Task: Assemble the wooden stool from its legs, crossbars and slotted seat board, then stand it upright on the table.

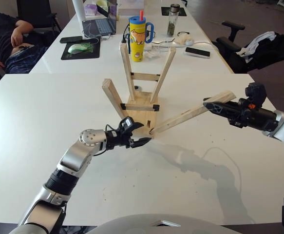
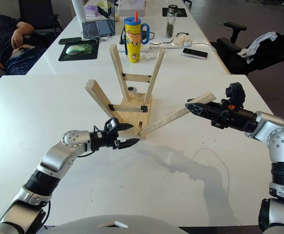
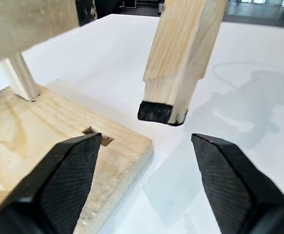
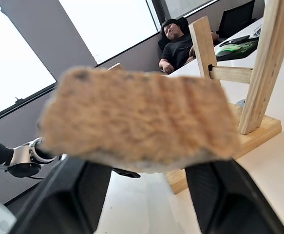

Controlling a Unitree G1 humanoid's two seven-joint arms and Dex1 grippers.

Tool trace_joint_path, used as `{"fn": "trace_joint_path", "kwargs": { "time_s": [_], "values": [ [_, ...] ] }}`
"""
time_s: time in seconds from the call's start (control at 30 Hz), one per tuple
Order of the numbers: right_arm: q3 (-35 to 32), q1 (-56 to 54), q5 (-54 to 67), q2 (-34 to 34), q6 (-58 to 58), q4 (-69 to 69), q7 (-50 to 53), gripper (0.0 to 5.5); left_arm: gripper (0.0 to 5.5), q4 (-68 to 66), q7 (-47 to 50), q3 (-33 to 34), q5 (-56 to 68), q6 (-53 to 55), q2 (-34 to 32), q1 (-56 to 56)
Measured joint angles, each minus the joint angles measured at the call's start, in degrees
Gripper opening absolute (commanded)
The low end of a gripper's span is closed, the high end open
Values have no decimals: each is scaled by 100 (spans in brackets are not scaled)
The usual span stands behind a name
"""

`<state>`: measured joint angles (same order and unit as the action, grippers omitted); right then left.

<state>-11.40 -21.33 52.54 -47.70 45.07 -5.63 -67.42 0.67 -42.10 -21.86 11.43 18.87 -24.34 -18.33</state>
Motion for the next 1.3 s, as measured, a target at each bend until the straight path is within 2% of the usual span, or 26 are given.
{"fn": "trace_joint_path", "kwargs": {
  "time_s": [0.1, 0.23, 0.4, 0.73, 1.07, 1.3],
  "values": [
    [562, -536, -802, 102, -585, -496, -305, 207, 341, -446, 140, -242, -605, -328, 102, -155],
    [923, -1234, -1453, 426, -1188, -1286, -588, 207, 341, -806, 132, -365, -961, -450, 161, -195],
    [1187, -1848, -1972, 692, -1622, -1970, -956, 207, 341, -879, 30, -358, -1044, -490, 187, -221],
    [1740, -2841, -2982, 726, -2267, -3071, -1902, 207, 341, -903, 10, -324, -1214, -460, 318, -219],
    [2322, -3589, -3737, 849, -2792, -3323, -2419, 207, 341, -927, 25, -285, -1285, -435, 422, -210],
    [2415, -3690, -3920, 946, -2758, -2989, -2393, 207, 341, -927, 25, -270, -1330, -433, 445, -197]
  ]
}}
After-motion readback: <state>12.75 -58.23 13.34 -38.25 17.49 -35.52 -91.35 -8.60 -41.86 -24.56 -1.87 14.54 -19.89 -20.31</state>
